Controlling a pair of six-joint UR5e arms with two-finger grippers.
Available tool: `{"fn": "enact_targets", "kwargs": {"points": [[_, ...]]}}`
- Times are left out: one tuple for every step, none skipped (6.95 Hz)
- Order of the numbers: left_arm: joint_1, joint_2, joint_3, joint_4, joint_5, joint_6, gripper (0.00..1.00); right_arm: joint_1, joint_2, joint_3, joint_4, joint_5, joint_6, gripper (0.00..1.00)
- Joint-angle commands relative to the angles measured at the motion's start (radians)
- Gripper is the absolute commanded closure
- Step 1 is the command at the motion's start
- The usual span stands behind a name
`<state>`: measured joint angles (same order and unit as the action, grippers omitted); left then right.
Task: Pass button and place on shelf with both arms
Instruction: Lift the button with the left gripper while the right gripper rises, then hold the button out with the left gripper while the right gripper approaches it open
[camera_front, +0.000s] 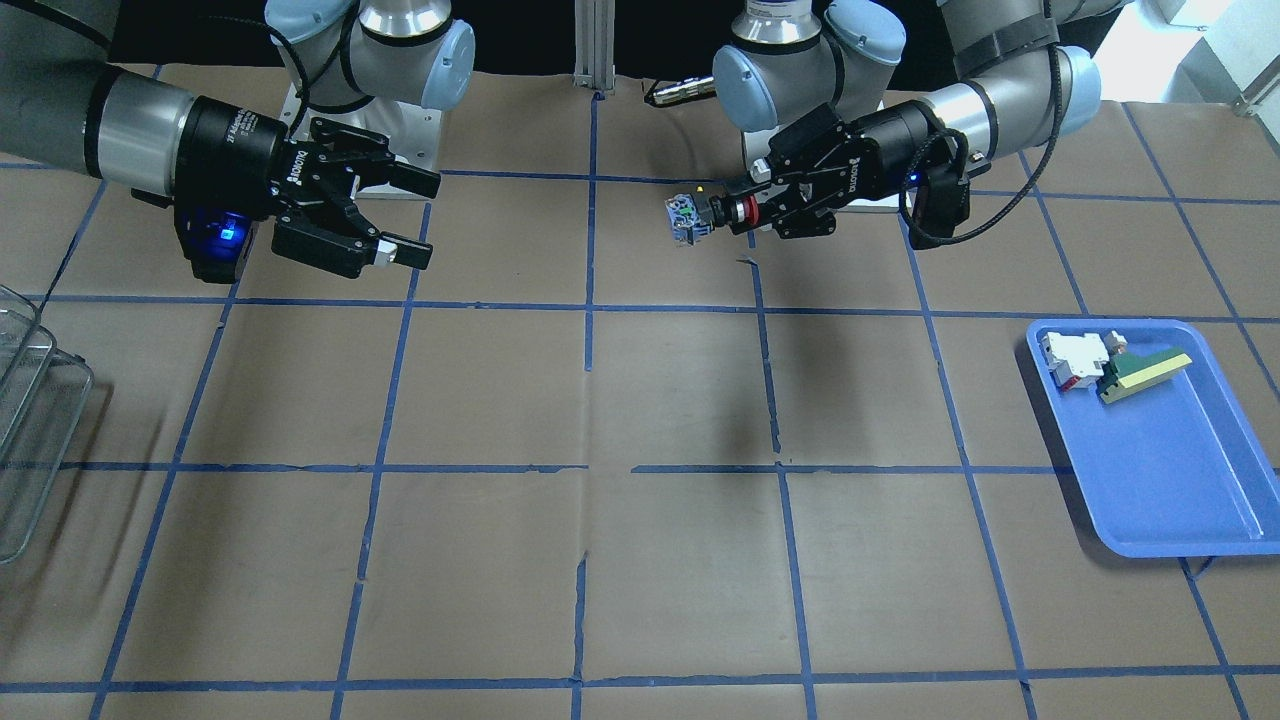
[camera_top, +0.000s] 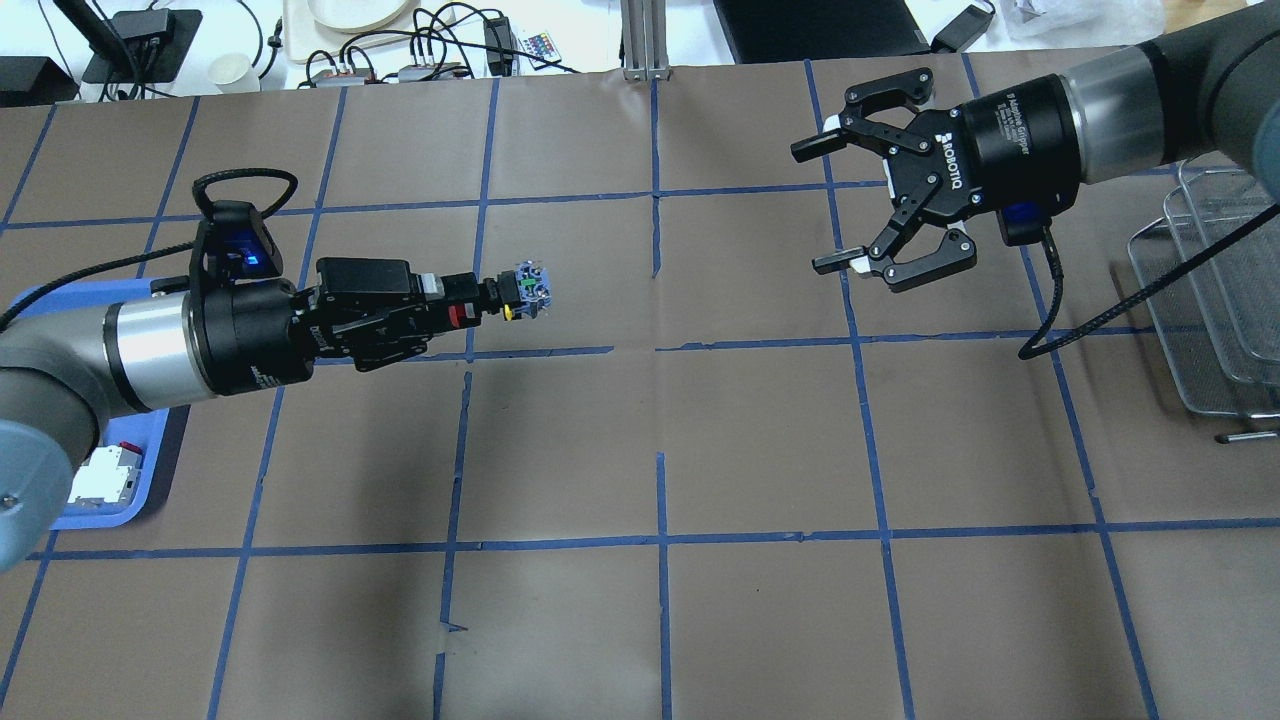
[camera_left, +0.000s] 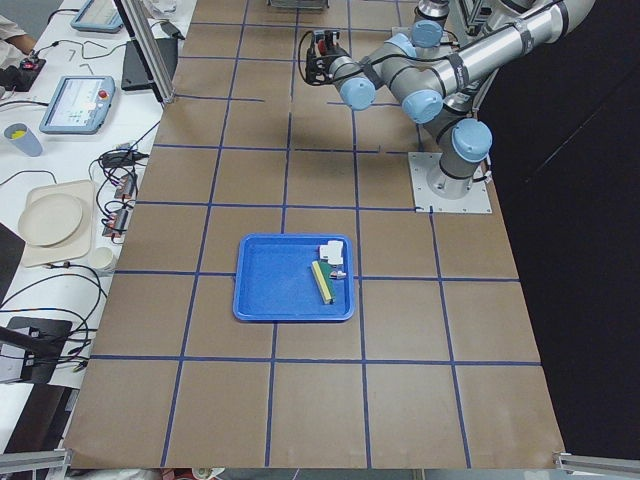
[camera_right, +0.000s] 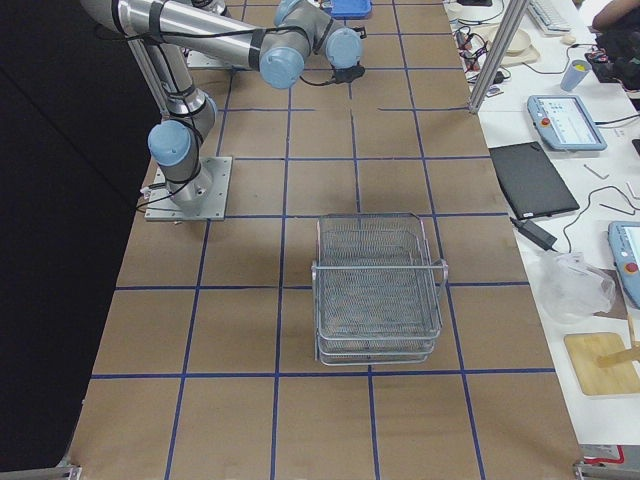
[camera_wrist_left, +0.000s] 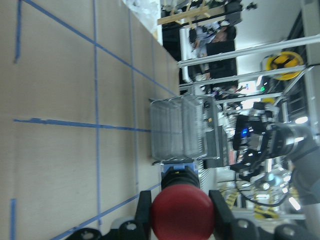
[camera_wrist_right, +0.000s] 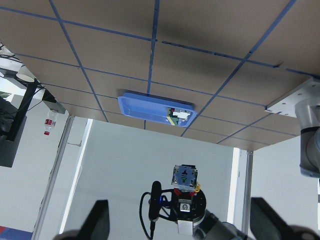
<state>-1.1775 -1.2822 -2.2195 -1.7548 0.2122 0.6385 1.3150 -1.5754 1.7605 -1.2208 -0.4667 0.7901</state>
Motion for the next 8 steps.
{"fn": "enact_targets", "kwargs": {"points": [[-0.112, 0.036, -0.034, 0.009, -0.114, -0.023, 0.82, 0.000, 0.034, 0.025, 0.015, 0.104, -0.002, 0.00], [-0.128, 0.067, -0.035, 0.006, -0.111, -0.037, 0.82, 0.000, 0.029, 0.078, 0.014, 0.152, -0.061, 0.00], [-0.134, 0.085, -0.037, 0.008, -0.106, -0.051, 0.82, 0.000, 0.017, 0.118, 0.015, 0.207, -0.119, 0.00], [-0.137, 0.096, -0.034, 0.008, -0.103, -0.053, 0.82, 0.000, -0.015, 0.135, 0.015, 0.212, -0.132, 0.00], [-0.139, 0.098, -0.034, 0.026, -0.103, -0.051, 0.83, 0.003, -0.058, 0.148, 0.038, 0.218, -0.121, 0.00], [-0.140, 0.089, -0.037, 0.091, -0.100, -0.068, 0.83, 0.012, -0.089, 0.155, 0.122, 0.235, -0.127, 0.00], [-0.152, 0.087, -0.035, 0.092, -0.102, -0.080, 0.83, 0.018, -0.098, 0.155, 0.177, 0.226, -0.112, 0.00], [-0.160, 0.089, -0.037, 0.092, -0.103, -0.094, 0.84, 0.020, -0.110, 0.155, 0.231, 0.223, -0.114, 0.00]]}}
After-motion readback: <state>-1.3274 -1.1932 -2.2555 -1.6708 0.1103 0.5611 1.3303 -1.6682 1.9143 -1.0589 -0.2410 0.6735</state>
